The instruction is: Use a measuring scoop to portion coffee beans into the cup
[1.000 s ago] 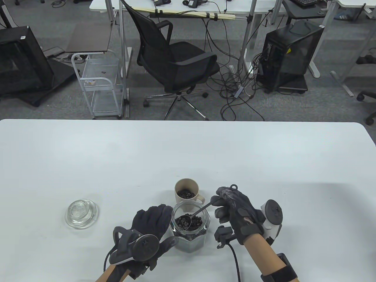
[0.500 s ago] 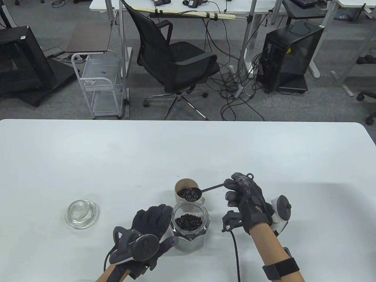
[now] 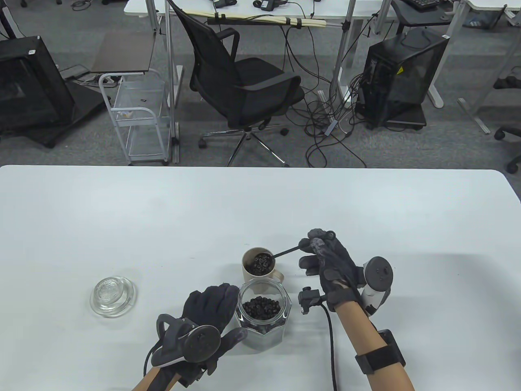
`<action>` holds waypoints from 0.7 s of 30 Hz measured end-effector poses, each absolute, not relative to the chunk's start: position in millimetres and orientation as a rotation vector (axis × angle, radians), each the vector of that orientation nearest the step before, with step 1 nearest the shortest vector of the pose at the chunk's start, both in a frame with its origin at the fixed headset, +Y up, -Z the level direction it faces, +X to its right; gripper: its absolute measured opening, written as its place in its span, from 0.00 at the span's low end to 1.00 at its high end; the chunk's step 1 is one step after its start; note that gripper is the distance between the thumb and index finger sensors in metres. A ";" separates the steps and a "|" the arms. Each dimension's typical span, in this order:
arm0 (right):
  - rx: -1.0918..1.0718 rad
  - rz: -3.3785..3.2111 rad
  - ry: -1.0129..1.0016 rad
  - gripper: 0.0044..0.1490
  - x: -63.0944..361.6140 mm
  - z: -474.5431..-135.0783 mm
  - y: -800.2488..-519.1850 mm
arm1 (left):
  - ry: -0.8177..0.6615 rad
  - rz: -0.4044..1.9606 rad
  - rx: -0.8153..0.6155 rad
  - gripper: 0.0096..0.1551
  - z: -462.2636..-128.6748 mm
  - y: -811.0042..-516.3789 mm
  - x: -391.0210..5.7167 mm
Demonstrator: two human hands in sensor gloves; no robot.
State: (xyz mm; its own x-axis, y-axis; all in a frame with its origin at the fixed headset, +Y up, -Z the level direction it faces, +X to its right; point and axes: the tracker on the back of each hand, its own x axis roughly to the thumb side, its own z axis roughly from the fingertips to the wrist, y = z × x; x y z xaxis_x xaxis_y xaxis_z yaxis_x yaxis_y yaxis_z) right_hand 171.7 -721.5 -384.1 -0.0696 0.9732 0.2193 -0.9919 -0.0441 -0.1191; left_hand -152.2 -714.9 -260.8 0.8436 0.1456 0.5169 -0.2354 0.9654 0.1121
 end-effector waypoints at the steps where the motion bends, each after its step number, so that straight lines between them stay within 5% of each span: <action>1: 0.159 1.665 -0.273 0.26 168.2 -383.5 -717.0 | -0.530 0.201 0.174 0.53 -260.8 -715.0 -152.2; 9: 0.573 1.909 -0.309 0.26 141.9 -371.4 -691.7 | -0.529 0.200 0.175 0.53 -260.7 -715.0 -152.3; 21: 0.439 1.642 -0.383 0.26 173.3 -367.9 -672.3 | -0.528 0.200 0.175 0.53 -260.5 -715.2 -152.4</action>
